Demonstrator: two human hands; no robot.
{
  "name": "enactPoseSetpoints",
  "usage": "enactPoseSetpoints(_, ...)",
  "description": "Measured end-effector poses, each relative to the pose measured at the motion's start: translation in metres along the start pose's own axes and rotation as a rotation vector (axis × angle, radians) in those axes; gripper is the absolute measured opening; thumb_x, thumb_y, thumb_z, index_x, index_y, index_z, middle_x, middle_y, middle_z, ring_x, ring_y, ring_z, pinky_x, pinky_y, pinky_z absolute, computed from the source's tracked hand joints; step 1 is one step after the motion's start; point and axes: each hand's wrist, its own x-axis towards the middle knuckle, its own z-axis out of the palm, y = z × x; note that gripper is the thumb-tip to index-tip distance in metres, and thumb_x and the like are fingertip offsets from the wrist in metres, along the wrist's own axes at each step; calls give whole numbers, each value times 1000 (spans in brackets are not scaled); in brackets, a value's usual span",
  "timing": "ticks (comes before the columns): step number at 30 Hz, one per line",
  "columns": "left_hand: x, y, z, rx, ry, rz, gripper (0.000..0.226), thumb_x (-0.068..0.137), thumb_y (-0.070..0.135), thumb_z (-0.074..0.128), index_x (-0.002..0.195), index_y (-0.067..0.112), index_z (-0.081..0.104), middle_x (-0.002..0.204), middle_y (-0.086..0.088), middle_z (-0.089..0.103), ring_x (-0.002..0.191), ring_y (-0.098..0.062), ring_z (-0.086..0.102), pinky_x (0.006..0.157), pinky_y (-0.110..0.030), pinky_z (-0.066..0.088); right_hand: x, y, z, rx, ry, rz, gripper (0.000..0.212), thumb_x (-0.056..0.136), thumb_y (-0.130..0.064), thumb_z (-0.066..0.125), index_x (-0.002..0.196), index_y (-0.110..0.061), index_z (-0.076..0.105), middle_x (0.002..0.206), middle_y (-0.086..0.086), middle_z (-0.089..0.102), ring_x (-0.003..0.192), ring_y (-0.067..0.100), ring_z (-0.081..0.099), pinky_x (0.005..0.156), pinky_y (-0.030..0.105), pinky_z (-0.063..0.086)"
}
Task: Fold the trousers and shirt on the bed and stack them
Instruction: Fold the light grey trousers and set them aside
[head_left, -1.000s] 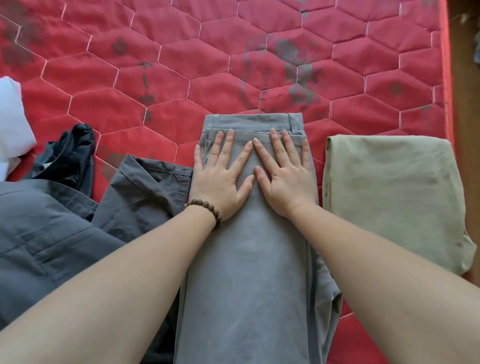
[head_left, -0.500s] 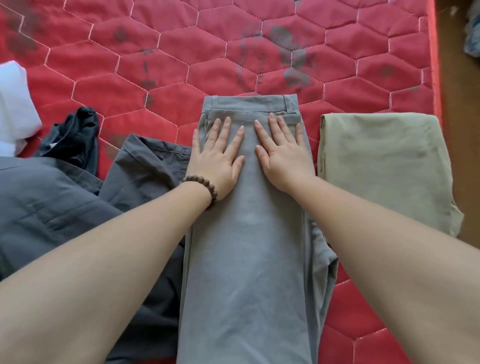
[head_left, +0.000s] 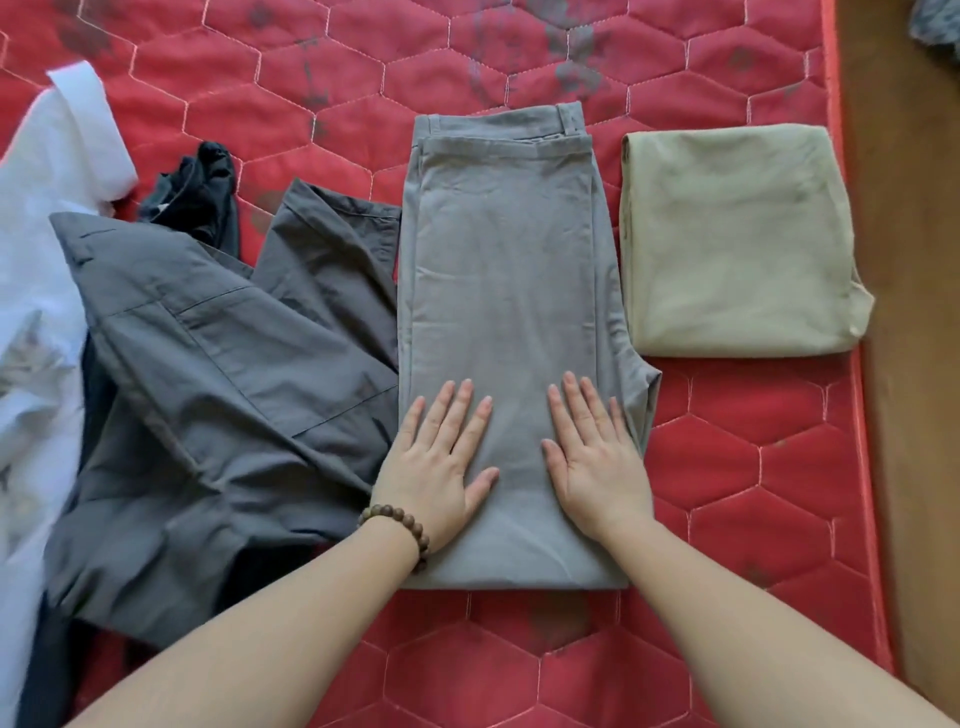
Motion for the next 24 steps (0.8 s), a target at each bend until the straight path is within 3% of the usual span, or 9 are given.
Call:
enactPoseSetpoints(4, -36, -7, 7, 2, -39, -28, 76, 87, 57, 29, 150, 15, 21, 157, -13, 17, 145, -26, 17, 114, -47, 16, -24, 19, -7, -65, -24, 239, 59, 102, -38, 24, 152, -10, 11, 160, 5, 4, 148, 19, 9, 121, 43, 5)
enactPoseSetpoints(8, -46, 4, 8, 17, -43, -90, 76, 86, 52, 26, 148, 8, 26, 155, -17, 21, 145, -29, 19, 116, -49, 18, -8, -2, -22, -129, 85, 51, 57, 96, -26, 42, 145, 1, 32, 156, 16, 23, 145, 27, 20, 120, 44, 10)
enactPoseSetpoints(10, -45, 7, 9, 15, -30, -103, 76, 86, 52, 22, 149, 8, 21, 156, -17, 17, 145, -29, 15, 118, -48, 16, 6, 1, -23, -116, 28, -3, 64, 100, -38, 37, 150, -3, 17, 160, 12, 10, 148, 23, 6, 121, 39, 2)
enactPoseSetpoints(13, -49, 3, 14, 22, -14, -76, 78, 87, 56, 13, 149, 11, -3, 158, -13, -4, 147, -26, -6, 119, -44, 0, 12, 24, -18, -149, -94, 146, 77, 94, -59, 10, 151, -11, -7, 160, 5, -11, 147, 14, -11, 120, 32, -7)
enactPoseSetpoints(17, -71, -3, 14, 14, -22, 68, 90, 85, 66, 27, 150, 7, 11, 158, -17, 5, 147, -29, 2, 118, -45, 6, 4, 23, -9, -145, -127, 214, 77, 93, -60, 5, 150, -12, -13, 160, 3, -14, 147, 14, -13, 120, 36, -7)
enactPoseSetpoints(20, -92, 0, 17, 45, -57, 149, 104, 79, 74, 37, 150, 4, 5, 157, -20, -1, 147, -33, -4, 119, -46, 5, -11, 6, -6, -87, -147, 345, 74, 97, -55, 11, 149, -8, -14, 160, 8, -16, 147, 19, -14, 120, 39, -5)
enactPoseSetpoints(22, -97, 7, 16, 57, -85, 146, 104, 76, 62, 54, 148, -2, 16, 154, -28, 13, 145, -39, 10, 118, -49, 17, -31, -6, -7, -83, -95, 282, 74, 99, -51, 19, 150, -6, -10, 159, 11, -15, 147, 23, -14, 120, 42, -2)
enactPoseSetpoints(24, -96, 14, 14, 74, -21, 137, 80, 71, 35, 66, 136, -8, 43, 140, -33, 41, 133, -43, 39, 107, -52, 37, -57, -19, -5, -22, -8, 1, 76, 97, -52, 28, 151, -6, 2, 159, 12, -6, 148, 24, -7, 121, 44, 1)
